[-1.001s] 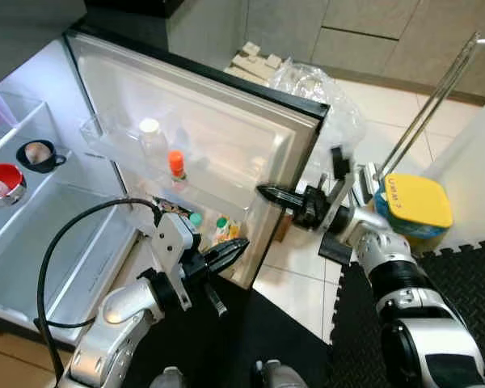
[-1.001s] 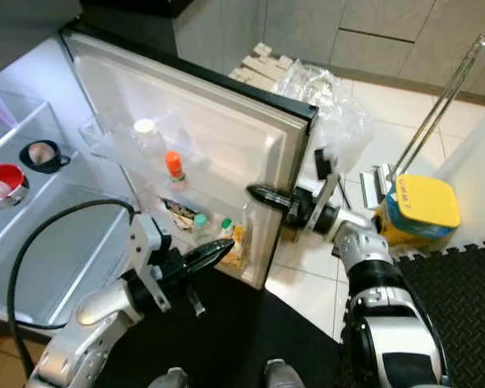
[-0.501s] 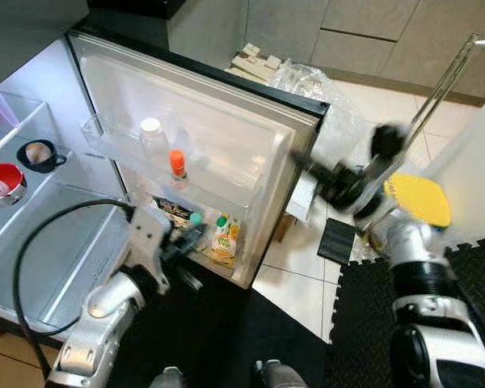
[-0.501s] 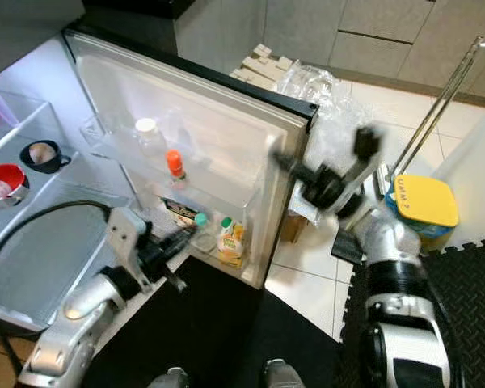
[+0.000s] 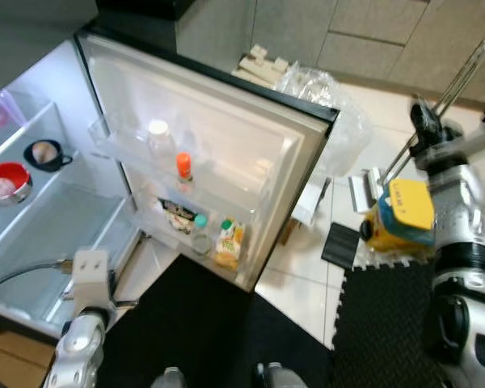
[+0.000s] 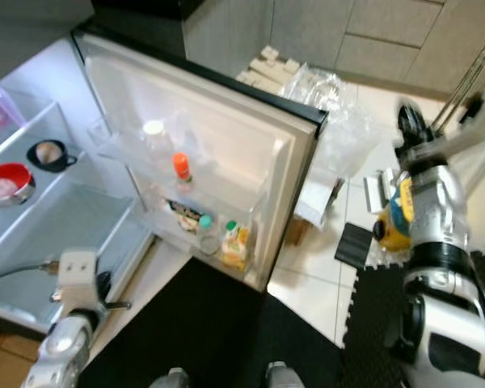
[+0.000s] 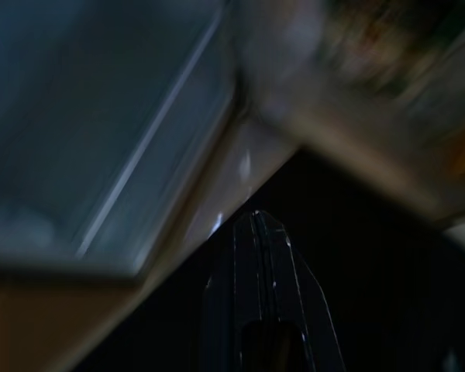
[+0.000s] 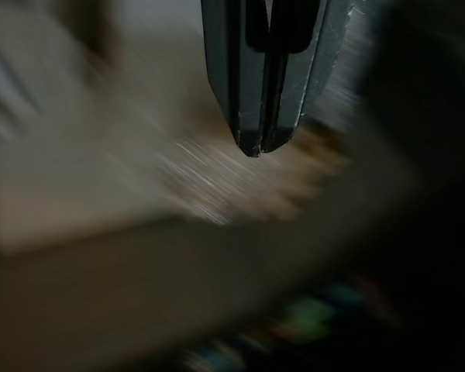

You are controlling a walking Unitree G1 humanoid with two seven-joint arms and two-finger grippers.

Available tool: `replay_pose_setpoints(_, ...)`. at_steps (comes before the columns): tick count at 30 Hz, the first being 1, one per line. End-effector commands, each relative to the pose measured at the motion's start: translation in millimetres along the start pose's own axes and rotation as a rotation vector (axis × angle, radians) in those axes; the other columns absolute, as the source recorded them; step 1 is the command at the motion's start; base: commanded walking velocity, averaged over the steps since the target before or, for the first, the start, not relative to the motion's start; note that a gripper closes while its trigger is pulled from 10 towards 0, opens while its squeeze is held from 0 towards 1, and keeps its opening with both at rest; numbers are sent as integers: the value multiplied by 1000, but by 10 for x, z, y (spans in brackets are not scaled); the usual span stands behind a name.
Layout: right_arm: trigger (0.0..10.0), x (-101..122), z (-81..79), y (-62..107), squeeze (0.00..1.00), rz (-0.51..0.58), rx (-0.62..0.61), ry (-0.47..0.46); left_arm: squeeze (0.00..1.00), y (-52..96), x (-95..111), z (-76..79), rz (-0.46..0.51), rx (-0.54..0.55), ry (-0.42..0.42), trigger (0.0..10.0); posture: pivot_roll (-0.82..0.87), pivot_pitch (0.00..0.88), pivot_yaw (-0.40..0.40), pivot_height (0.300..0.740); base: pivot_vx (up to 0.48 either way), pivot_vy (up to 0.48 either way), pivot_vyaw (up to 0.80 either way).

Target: Restocking fridge

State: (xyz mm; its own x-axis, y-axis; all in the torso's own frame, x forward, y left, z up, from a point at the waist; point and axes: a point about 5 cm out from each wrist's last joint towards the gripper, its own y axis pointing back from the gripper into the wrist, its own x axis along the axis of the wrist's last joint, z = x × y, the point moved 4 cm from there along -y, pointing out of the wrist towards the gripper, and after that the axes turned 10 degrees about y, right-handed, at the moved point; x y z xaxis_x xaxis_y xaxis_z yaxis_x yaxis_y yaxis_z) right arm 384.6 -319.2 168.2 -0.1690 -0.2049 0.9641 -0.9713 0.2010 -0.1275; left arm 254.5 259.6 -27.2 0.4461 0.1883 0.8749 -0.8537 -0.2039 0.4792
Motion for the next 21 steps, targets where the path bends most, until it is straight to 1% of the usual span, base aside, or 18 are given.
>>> replay_pose_setpoints(1, 10000, -280, 129, 121, 0, -90, -70, 24, 0, 61, -246, -74, -72, 31, -20, 10000, -84, 126, -40, 740, 0, 0, 0)
replay_pose_setpoints(2, 10000, -530, 228, 267, 0, -173, -116, 70, 0, 95, -361, -94, -105, 27, -64, 10000, -84, 121, -41, 740, 0, 0, 0)
replay_pose_setpoints(3, 10000, -1004, 261, 551, 0, -347, -119, 144, 0, 135, -494, -76, -139, 11, -84, 10000, -82, 107, -43, 740, 0, 0, 0)
replay_pose_setpoints(4, 10000, -1004, 261, 551, 0, -347, -119, 144, 0, 135, -494, -76, -139, 11, -84, 10000, -82, 107, -43, 740, 0, 0, 0)
replay_pose_setpoints(5, 10000, -1165, 246, 662, 0, -407, -105, 188, 0, 153, -557, -63, -158, 7, -68, 10000, -83, 103, -43, 740, 0, 0, 0)
replay_pose_setpoints(6, 10000, -1257, 235, 724, 0, -435, -102, 224, 0, 161, -600, -58, -170, 9, -55, 10000, -83, 103, -43, 740, 0, 0, 0)
replay_pose_setpoints(7, 10000, -1435, 173, 843, 0, -498, -62, 242, 0, 176, -664, -44, -190, 2, -37, 10000, -83, 97, -44, 740, 0, 0, 0)
replay_pose_setpoints(8, 10000, -1435, 173, 843, 0, -498, -62, 242, 0, 176, -664, -44, -190, 2, -37, 10000, -83, 97, -44, 740, 0, 0, 0)
replay_pose_setpoints(9, 10000, -1839, 2, 1173, 0, -635, 19, 248, 0, 185, -774, -11, -226, 7, -7, 10000, -80, 89, -41, 740, 0, 0, 0)
replay_pose_setpoints(10, 10000, -1839, 2, 1173, 0, -635, 19, 248, 0, 185, -774, -11, -226, 7, -7, 10000, -80, 89, -41, 740, 0, 0, 0)
replay_pose_setpoints(11, 10000, -2017, -88, 1342, 0, -703, 56, 267, 0, 174, -794, 35, -228, -3, -2, 10000, -80, 87, -40, 740, 0, 0, 0)
replay_pose_setpoints(12, 10000, -2017, -88, 1342, 0, -703, 56, 267, 0, 174, -794, 35, -228, -3, -2, 10000, -80, 87, -40, 740, 0, 0, 0)
replay_pose_setpoints(14, 10000, -2235, -238, 1570, 0, -786, 114, 315, 0, 148, -816, 128, -236, -35, -33, 10000, -77, 81, -35, 740, 0, 0, 0)
replay_pose_setpoints(15, 10000, -2235, -238, 1570, 0, -786, 114, 315, 0, 148, -816, 128, -236, -35, -33, 10000, -77, 81, -35, 740, 0, 0, 0)
replay_pose_setpoints(17, 10000, -2371, -334, 1735, 0, -843, 172, 382, 0, 125, -811, 190, -225, -55, -41, 10000, -76, 79, -30, 740, 0, 0, 0)
replay_pose_setpoints(19, 10000, -2480, -386, 1902, 0, -893, 230, 453, 0, 122, -842, 245, -233, -66, -36, 10000, -78, 76, -26, 740, 0, 0, 0)
replay_pose_setpoints(20, 10000, -2480, -386, 1902, 0, -893, 230, 453, 0, 122, -842, 245, -233, -66, -36, 10000, -78, 76, -26, 740, 0, 0, 0)
replay_pose_setpoints(21, 10000, -2516, -403, 1962, 0, -910, 251, 480, 0, 128, -863, 269, -239, -71, -28, 10000, -78, 75, -26, 740, 0, 0, 0)
